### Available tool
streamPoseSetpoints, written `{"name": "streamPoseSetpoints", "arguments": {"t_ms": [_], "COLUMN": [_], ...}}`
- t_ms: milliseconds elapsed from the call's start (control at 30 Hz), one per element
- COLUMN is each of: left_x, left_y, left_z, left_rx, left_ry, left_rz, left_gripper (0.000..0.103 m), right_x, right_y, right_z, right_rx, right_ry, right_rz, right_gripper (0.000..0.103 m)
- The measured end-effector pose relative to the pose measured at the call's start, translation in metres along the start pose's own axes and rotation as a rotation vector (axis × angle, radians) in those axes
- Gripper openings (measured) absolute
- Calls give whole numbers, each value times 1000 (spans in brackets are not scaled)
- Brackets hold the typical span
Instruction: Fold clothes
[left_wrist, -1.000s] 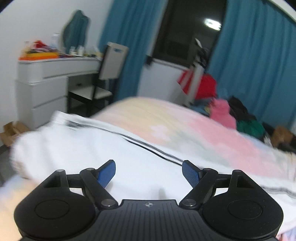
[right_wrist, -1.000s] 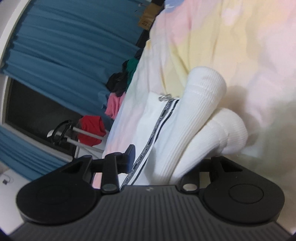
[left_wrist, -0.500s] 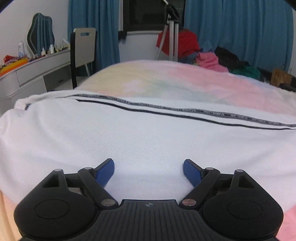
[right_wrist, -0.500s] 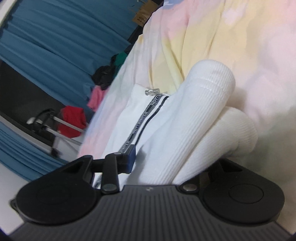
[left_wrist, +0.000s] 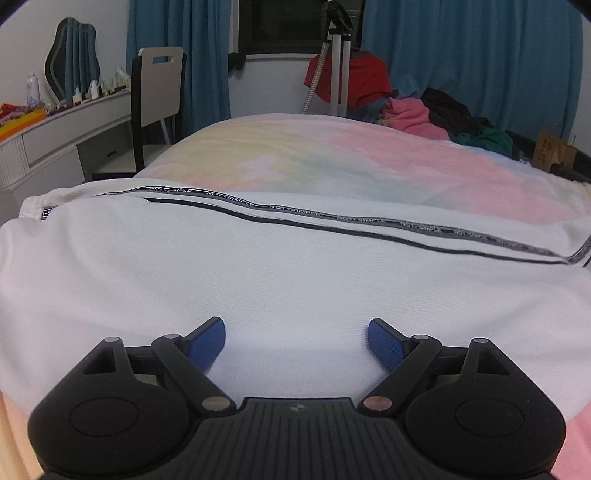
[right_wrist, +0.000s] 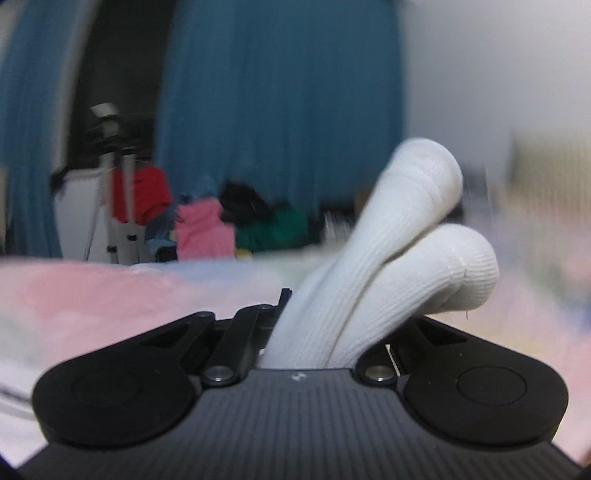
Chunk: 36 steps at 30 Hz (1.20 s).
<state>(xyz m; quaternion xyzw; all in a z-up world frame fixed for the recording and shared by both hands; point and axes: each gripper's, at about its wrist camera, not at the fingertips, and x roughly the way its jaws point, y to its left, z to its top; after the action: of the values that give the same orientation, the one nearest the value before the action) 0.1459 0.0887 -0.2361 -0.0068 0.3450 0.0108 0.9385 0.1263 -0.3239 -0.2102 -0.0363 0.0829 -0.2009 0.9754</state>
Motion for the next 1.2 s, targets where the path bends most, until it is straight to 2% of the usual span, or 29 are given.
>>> {"name": "streamPoseSetpoints", "arguments": {"t_ms": [167, 267, 333, 433, 500, 533, 733, 833, 1033, 1100, 1200], "left_x": [-14, -25, -32, -37, -41, -43, -47, -48, -43, -44, -49], "left_y": [14, 23, 30, 43, 51, 55, 60, 60, 65, 66, 66], "left_z": [9, 19, 25, 28, 31, 32, 36, 37, 34, 33, 31], "left_rx": [-62, -63, -72, -113, -141, -155, -160, -167, -193, -199, -204], "left_ry": [-22, -54, -75, -89, -98, -102, -125, -133, -125, -126, -139], "left_rz": [-41, -31, -16, -37, -51, -58, -98, -125, -128, -129, -133], "left_gripper": [85, 85, 85, 85, 85, 85, 85, 85, 85, 85, 85], "right_x": [-52, -80, -93, -99, -101, -101, -106, -117, -118, -114, -119], "right_y": [91, 144, 176, 214, 232, 236, 225, 235, 268, 268, 257], "right_z": [16, -2, -24, -65, -93, -102, -85, -81, -74, -66, -50], "right_rx": [-244, -374, -458, -556, -639, -675, -631, -624, -624, -599, -526], "right_ry": [-163, -195, -184, -80, -20, -18, -24, -33, -15, 34, 145], "right_rz": [151, 258, 331, 433, 463, 454, 449, 481, 535, 570, 681], "right_gripper": [15, 14, 14, 14, 15, 15, 15, 15, 16, 18, 42]}}
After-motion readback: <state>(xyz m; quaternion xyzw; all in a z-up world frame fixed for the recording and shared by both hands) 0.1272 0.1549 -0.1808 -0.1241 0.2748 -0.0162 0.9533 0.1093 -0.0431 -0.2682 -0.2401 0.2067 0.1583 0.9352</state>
